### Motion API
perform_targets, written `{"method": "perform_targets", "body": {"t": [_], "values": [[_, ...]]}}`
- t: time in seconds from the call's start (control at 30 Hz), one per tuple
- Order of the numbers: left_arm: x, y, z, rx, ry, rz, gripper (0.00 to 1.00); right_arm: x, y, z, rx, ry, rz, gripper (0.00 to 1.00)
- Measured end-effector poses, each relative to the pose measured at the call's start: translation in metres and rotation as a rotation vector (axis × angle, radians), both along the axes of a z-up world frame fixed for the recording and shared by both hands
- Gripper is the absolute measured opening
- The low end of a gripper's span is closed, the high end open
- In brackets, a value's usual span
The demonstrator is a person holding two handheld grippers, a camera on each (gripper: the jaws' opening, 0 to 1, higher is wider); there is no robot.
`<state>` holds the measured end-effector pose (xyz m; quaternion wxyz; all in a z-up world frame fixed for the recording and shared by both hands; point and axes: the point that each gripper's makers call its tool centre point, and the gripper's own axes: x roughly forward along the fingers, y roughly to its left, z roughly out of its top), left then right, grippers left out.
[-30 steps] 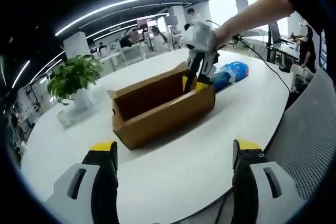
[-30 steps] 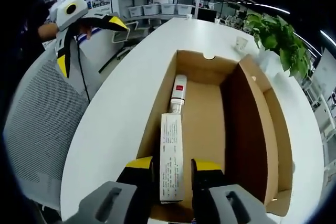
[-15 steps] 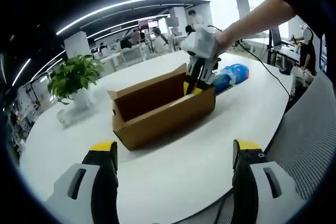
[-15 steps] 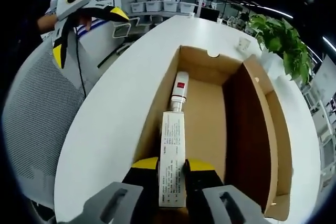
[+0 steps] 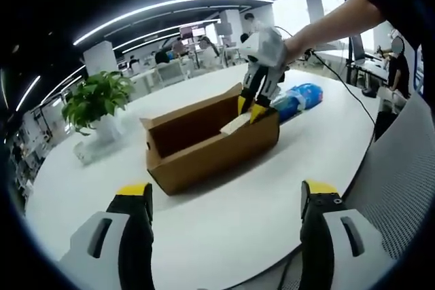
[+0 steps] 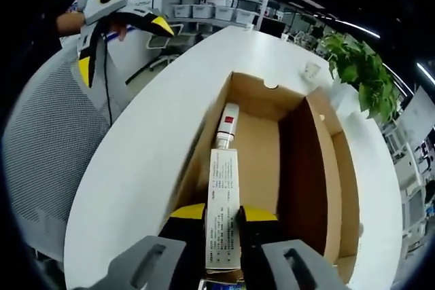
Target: Operate the shoe box by opening the lid, removing the specified soft item, and placing it in the target area until the item is outside and the box remains undamaged.
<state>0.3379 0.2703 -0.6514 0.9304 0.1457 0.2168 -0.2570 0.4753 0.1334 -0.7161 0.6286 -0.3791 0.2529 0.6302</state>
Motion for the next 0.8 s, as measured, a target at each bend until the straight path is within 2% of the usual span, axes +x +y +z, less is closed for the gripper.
{"method": "perform_targets", "body": {"t": [0.27, 0.47, 0.8], "values": [[0.000, -0.001, 0.000, 0.000, -0.002, -0.001, 0.90, 0.006, -0.005, 0.024, 0.050, -0.030, -0.008, 0.13], [0.000, -0.001, 0.000, 0.002, -0.003, -0.004, 0.90, 0.007, -0.010, 0.033, 0.075, -0.044, -0.013, 0.13], [-0.001, -0.001, 0.000, 0.004, -0.001, -0.006, 0.90, 0.020, -0.022, 0.064, 0.127, -0.081, -0.065, 0.13]]}}
